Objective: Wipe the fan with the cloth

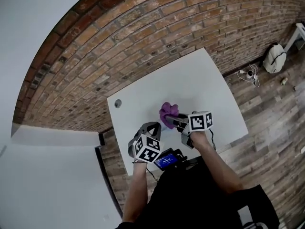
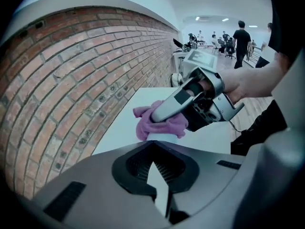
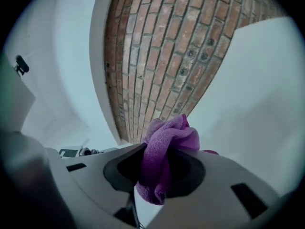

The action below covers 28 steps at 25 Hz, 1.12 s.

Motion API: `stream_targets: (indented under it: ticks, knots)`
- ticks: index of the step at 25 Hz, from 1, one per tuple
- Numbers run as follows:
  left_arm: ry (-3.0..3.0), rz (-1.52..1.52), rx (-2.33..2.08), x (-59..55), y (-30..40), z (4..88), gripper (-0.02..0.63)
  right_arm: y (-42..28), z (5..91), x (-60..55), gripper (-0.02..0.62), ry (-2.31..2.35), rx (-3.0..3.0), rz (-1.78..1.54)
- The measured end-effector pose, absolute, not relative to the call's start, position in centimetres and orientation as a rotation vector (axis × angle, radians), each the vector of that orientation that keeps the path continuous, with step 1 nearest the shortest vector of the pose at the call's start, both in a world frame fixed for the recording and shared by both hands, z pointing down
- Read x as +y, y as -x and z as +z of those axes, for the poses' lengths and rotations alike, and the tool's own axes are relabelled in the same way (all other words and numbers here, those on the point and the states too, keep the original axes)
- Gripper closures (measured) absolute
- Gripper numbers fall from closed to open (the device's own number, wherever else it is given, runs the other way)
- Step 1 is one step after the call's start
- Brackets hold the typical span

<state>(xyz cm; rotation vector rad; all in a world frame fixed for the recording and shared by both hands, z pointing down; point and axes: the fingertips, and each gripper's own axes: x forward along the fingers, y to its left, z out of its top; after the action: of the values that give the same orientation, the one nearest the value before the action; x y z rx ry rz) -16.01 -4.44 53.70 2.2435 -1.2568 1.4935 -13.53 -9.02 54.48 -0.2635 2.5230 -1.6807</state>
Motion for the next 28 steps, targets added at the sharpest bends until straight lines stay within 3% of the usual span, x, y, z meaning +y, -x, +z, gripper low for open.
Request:
stream_targets:
  ticks: [9, 18, 28]
  knots:
    - [-2.218, 1.558, -1.267, -4.3, 16.1, 54.0, 0.606, 10.8, 64.7, -7.0, 0.502, 0.488, 2.456, -1.976]
    - [-2.213, 1.538, -1.273, -4.3, 16.1, 53.9, 0.606, 12.1, 51.1, -9.9, 0.502, 0.11, 2.347, -1.661]
    - [-2.207, 1.535, -1.272, -4.3, 16.2, 53.9, 0.606, 12.0, 61.8, -8.9, 0.502, 0.363, 2.421, -1.873]
